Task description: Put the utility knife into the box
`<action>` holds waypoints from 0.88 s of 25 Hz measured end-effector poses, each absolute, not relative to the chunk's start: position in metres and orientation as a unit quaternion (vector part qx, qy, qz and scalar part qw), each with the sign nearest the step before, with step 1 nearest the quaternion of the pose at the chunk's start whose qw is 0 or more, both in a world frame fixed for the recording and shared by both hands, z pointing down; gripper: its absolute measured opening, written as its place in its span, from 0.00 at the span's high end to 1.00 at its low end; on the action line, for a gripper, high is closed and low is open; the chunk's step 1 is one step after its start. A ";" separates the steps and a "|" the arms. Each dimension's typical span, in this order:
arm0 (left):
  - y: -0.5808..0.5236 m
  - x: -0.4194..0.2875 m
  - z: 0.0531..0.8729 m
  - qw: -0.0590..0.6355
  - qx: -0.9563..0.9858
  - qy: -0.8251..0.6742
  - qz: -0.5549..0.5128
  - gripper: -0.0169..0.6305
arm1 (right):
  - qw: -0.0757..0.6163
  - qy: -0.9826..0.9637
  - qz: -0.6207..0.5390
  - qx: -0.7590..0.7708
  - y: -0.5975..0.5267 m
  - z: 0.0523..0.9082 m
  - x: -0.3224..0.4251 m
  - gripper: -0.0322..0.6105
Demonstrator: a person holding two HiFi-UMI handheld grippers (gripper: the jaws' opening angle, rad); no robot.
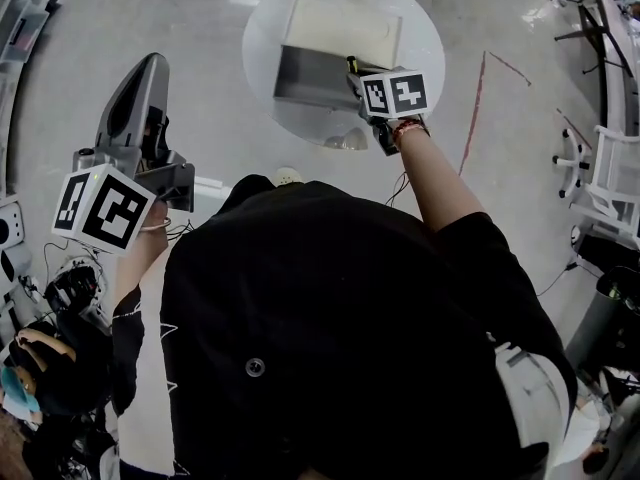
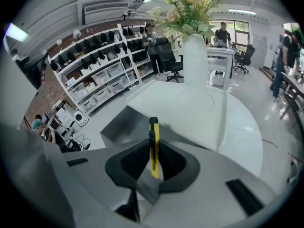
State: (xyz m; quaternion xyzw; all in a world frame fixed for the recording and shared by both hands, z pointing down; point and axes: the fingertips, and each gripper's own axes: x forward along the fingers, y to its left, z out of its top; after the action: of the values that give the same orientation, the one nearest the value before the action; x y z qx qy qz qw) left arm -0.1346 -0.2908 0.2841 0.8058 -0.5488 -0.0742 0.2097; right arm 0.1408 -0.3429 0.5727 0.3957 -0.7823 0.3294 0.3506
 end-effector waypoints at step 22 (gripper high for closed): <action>-0.287 -0.154 0.306 0.226 0.787 -0.570 -0.069 0.96 | 0.512 -0.762 0.263 0.297 -0.334 0.616 0.116 0.86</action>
State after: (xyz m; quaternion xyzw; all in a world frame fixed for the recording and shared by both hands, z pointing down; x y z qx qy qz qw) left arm -0.1539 -0.2873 0.3064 0.7870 -0.5698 -0.0690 0.2264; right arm 0.1164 -0.3344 0.6160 0.2965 -0.7622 0.2629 0.5119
